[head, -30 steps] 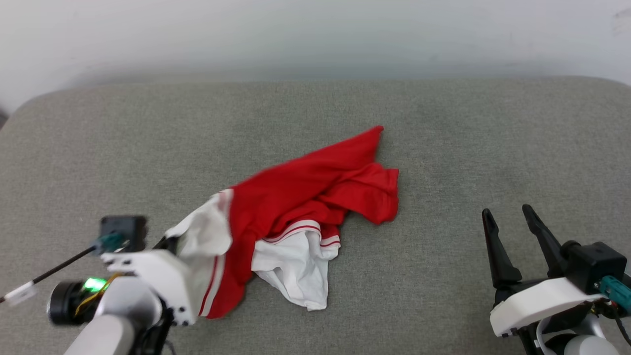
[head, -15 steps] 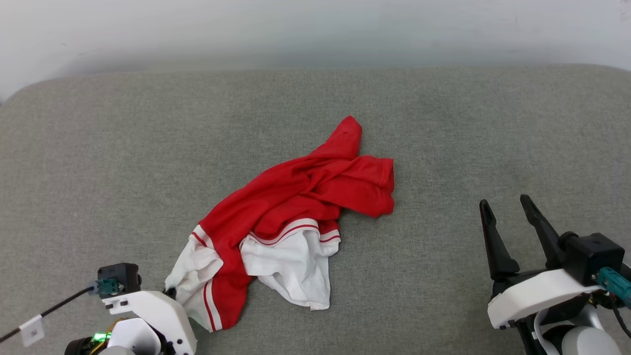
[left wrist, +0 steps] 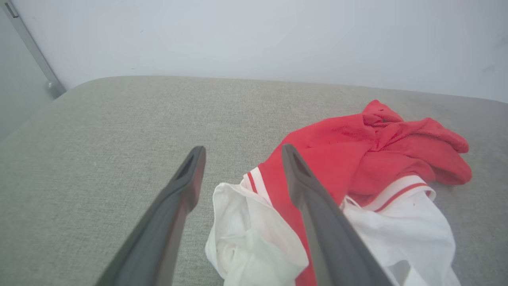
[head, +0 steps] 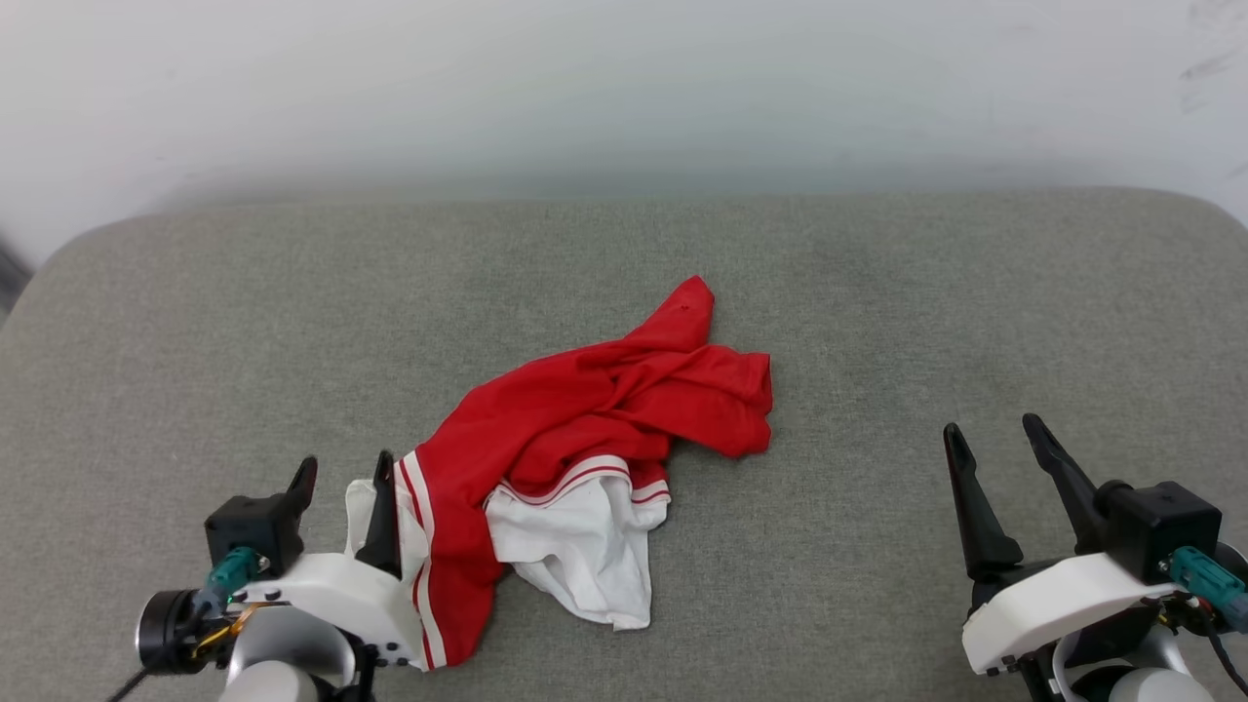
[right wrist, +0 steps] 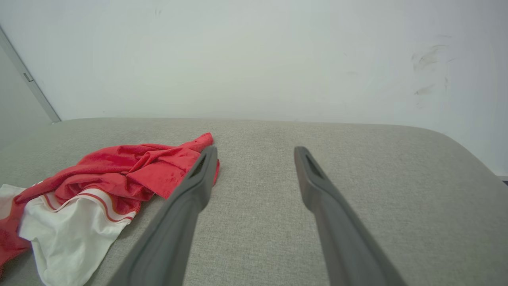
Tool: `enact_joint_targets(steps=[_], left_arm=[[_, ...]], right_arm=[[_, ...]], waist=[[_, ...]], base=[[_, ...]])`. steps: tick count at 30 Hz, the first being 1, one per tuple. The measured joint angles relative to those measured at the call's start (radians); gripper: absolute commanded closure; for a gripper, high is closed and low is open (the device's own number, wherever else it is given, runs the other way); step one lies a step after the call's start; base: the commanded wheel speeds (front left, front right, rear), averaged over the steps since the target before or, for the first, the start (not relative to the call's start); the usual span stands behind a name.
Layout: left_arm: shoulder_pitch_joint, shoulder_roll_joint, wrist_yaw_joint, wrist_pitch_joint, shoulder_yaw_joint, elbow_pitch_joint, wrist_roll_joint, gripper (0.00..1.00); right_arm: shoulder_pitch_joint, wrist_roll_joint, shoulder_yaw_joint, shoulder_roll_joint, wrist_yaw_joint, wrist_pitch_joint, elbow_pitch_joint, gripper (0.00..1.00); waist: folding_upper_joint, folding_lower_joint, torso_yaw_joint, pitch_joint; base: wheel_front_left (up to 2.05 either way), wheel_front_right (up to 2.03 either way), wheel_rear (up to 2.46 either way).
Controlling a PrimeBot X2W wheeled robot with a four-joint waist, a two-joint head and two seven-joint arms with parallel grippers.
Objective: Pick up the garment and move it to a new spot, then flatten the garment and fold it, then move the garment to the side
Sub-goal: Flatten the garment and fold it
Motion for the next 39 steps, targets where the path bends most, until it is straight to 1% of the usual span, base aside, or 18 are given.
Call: enact_joint_targets(steps=[5, 9, 13, 17, 21, 23, 25, 28, 30, 33, 34, 35, 36, 39], left_arm=[[0.014, -0.013, 0.032, -0.06, -0.028, -0.099, 0.054, 0.0], [0.025, -0.021, 0.032, -0.036, -0.073, -0.147, 0.074, 0.0], [-0.004, -0.024, -0.008, 0.045, -0.135, -0.153, 0.076, 0.0], [-0.066, -0.029, -0.07, 0.152, -0.202, -0.128, 0.071, 0.0], [-0.113, -0.04, -0.136, 0.284, -0.278, -0.075, 0.053, 0.0], [-0.135, -0.044, -0.161, 0.339, -0.302, -0.042, 0.042, 0.0], [-0.157, -0.046, -0.178, 0.391, -0.322, -0.003, 0.036, 0.0], [-0.192, -0.049, -0.191, 0.454, -0.338, 0.06, 0.028, 0.0], [-0.208, -0.051, -0.196, 0.477, -0.343, 0.1, 0.025, 0.0], [-0.235, -0.055, -0.217, 0.537, -0.358, 0.158, 0.011, 0.0], [-0.249, -0.058, -0.227, 0.553, -0.361, 0.17, 0.004, 0.11], [-0.259, -0.06, -0.232, 0.562, -0.365, 0.182, 0.002, 0.58], [-0.266, -0.064, -0.241, 0.568, -0.369, 0.194, -0.001, 1.0], [-0.288, -0.072, -0.267, 0.573, -0.381, 0.225, -0.005, 1.0]], right_arm=[[0.009, -0.003, -0.002, 0.0, 0.0, 0.006, -0.002, 0.0], [0.02, -0.003, -0.005, 0.0, 0.0, 0.013, -0.007, 0.0], [0.02, -0.003, -0.005, 0.0, 0.0, 0.015, -0.015, 0.0], [0.019, -0.005, -0.002, 0.0, 0.0, 0.017, -0.022, 0.0], [0.014, -0.004, 0.001, 0.0, 0.0, 0.017, -0.026, 0.0], [0.012, -0.004, 0.001, 0.0, 0.0, 0.014, -0.027, 0.0], [0.001, -0.003, 0.001, 0.0, 0.0, 0.012, -0.027, 0.0], [-0.013, -0.002, 0.001, 0.0, 0.0, 0.004, -0.03, 0.0], [-0.021, -0.001, 0.0, 0.0, 0.0, -0.002, -0.029, 0.0], [-0.032, 0.0, 0.002, 0.0, 0.0, -0.009, -0.027, 0.0], [-0.035, 0.0, 0.003, 0.0, 0.0, -0.013, -0.025, 0.0], [-0.038, 0.0, 0.004, 0.0, 0.0, -0.013, -0.024, 0.0], [-0.039, 0.0, 0.004, 0.0, 0.0, -0.014, -0.022, 0.0], [-0.042, 0.0, 0.003, 0.0, 0.0, -0.017, -0.015, 0.0]], waist=[[0.0, 0.0, -0.005, -0.023], [0.0, -0.0001, -0.01, -0.033], [0.0, -0.0001, -0.013, -0.029], [0.0, 0.0, -0.019, -0.017], [0.0, 0.0, -0.03, 0.003], [0.0, -0.0001, -0.035, 0.017], [0.0, 0.0, -0.04, 0.032], [0.0, 0.0, -0.048, 0.058], [0.0, 0.0, -0.054, 0.074], [0.0, 0.0, -0.062, 0.096], [0.0, 0.0, -0.065, 0.101], [0.0, 0.0, -0.068, 0.105], [0.0, 0.0, -0.071, 0.107], [0.0, -0.0001, -0.075, 0.107]], base=[[0.0, 0.0, 0.0], [0.0, 0.0, 0.0], [0.0, 0.0, 0.0], [0.0, 0.0, 0.0], [0.0, 0.0, 0.0], [0.0, 0.0, 0.0], [0.0, 0.0, 0.0], [0.0, 0.0, 0.0], [0.0, 0.0, 0.0], [0.0, 0.0, 0.0], [0.0, 0.0, 0.0], [0.0, 0.0, 0.0], [0.0, 0.0, 0.0], [0.0, 0.0, 0.0]])
